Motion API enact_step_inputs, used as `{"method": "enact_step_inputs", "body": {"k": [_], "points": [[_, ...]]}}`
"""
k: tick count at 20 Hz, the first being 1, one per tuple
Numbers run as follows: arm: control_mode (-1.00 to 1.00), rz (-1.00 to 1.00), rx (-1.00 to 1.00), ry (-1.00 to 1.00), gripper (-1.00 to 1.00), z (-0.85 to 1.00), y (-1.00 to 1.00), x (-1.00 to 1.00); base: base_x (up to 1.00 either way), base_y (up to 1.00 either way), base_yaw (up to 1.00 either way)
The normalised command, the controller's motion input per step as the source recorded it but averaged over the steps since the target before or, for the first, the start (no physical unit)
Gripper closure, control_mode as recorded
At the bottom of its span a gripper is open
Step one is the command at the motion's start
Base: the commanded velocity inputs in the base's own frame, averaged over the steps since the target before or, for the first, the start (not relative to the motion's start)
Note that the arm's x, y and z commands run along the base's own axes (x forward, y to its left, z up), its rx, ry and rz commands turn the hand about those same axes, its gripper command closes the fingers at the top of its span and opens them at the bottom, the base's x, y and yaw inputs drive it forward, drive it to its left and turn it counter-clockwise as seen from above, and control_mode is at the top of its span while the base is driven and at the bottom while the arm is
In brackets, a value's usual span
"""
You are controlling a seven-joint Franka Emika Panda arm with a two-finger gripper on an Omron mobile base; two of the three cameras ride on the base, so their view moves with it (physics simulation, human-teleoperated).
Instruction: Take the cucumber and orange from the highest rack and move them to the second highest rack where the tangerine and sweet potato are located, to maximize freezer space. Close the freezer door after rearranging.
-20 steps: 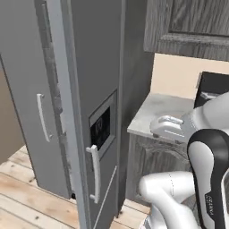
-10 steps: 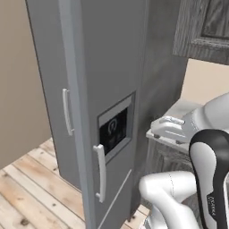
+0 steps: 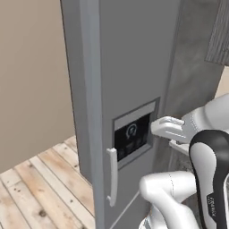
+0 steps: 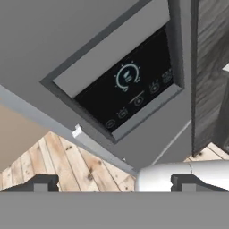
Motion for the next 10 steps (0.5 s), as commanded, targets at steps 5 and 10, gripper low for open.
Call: {"method": "enact_step_inputs", "body": {"k": [5,10], "points": [[1.0,0.0,0.0,0.0,-1.0,0.0,0.0,0.0,0.55,-0.11,0.35],[1.0,0.0,0.0,0.0,-1.0,0.0,0.0,0.0,0.61,0.01,0.14]]}}
